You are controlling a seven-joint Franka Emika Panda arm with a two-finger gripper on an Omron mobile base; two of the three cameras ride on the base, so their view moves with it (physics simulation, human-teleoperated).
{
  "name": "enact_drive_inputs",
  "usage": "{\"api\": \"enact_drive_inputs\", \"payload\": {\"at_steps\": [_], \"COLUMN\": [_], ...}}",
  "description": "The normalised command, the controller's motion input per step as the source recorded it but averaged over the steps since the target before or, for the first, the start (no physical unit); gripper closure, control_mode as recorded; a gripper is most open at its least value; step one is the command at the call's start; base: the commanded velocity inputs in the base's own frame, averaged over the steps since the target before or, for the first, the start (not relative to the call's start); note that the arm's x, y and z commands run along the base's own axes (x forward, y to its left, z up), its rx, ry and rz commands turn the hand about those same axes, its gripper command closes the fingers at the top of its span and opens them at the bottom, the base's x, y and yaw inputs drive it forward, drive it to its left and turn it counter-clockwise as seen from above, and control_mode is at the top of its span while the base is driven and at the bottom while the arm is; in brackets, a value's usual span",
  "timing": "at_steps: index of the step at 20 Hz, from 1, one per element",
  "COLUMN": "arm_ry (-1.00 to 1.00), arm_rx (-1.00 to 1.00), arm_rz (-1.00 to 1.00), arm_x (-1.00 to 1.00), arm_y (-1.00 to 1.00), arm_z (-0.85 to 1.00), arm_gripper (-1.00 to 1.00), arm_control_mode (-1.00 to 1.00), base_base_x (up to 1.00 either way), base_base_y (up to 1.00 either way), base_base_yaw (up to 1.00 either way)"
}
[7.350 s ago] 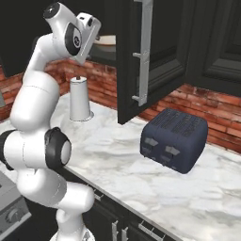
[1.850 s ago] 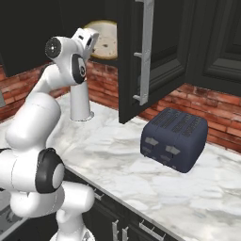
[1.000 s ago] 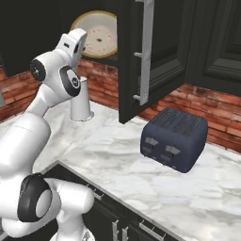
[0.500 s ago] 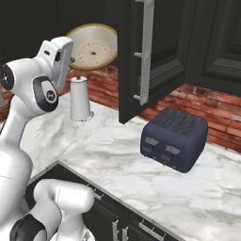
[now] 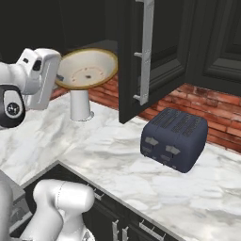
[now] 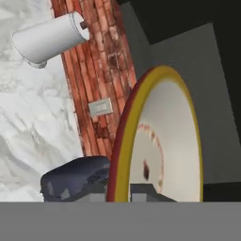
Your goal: Pick up the bowls from the cabinet and place each bowl in front of a stool on the dining counter.
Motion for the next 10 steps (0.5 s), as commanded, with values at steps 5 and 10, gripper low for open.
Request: {"api": "enact_drive_inputs", "payload": {"at_steps": [5,10], "arm_ry": [0.29,0.09], "arm_rx": [-0.01,-0.01], "arm_rz": [-0.08,-0.05], "arm_x": [-0.99,-0.98], "arm_y": [0.04,0.17], "arm_z": [-0.44,-0.47], "arm_gripper": [1.0,1.0], "arm_control_mode": [-1.0,-1.0], "base_base_x": [0.0,0.0], "base_base_y": [0.0,0.0], "base_base_yaw": [0.0,0.0]}}
